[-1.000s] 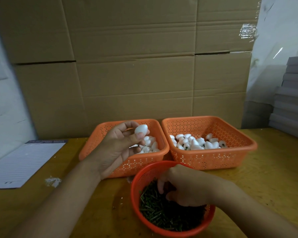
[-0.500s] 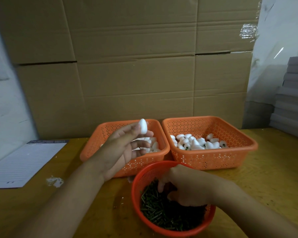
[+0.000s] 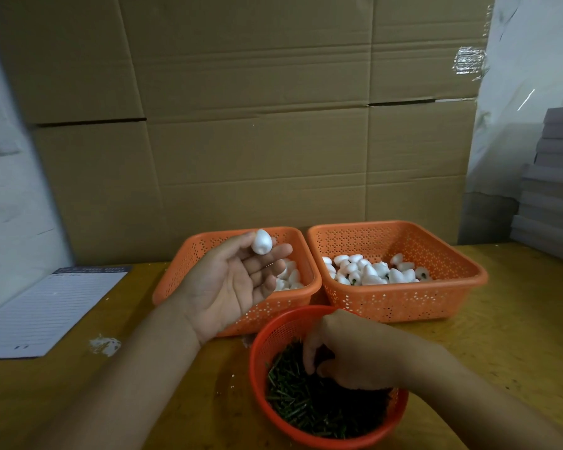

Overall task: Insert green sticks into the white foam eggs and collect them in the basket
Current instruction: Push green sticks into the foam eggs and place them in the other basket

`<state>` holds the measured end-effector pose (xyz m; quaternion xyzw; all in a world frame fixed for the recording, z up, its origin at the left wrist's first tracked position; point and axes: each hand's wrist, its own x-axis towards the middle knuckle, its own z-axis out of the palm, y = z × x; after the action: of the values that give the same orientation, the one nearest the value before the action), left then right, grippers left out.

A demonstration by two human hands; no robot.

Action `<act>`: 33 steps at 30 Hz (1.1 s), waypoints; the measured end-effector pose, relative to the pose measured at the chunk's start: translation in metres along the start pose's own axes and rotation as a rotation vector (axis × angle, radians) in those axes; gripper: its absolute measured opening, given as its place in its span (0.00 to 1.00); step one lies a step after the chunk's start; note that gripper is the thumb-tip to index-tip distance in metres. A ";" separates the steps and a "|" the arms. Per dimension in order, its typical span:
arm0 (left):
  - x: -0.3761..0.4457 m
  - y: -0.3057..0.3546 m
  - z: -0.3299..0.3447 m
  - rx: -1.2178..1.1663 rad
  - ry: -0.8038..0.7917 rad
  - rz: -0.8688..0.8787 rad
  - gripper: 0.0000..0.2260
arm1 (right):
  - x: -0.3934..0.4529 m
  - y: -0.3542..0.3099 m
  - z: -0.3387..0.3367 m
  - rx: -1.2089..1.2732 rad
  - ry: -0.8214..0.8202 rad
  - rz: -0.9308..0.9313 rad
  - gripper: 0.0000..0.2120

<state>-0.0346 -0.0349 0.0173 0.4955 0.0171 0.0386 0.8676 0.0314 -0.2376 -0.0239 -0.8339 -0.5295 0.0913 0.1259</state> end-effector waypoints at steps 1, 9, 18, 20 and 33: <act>0.000 0.000 0.000 0.011 -0.005 0.000 0.12 | 0.000 0.000 0.000 0.006 0.007 0.002 0.12; -0.002 -0.008 0.000 0.248 -0.011 0.080 0.08 | -0.004 -0.005 -0.014 0.254 0.057 -0.057 0.07; -0.005 -0.014 0.004 0.505 -0.038 0.185 0.08 | -0.006 -0.011 -0.026 1.078 0.209 -0.005 0.04; -0.005 -0.014 0.005 0.434 -0.074 0.164 0.11 | -0.006 -0.012 -0.029 1.247 0.271 0.033 0.06; -0.002 -0.010 -0.002 0.225 -0.074 0.132 0.12 | -0.002 -0.011 -0.033 1.552 0.665 0.054 0.05</act>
<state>-0.0365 -0.0388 0.0075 0.5908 -0.0433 0.0754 0.8021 0.0307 -0.2392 0.0113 -0.5068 -0.2319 0.1820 0.8101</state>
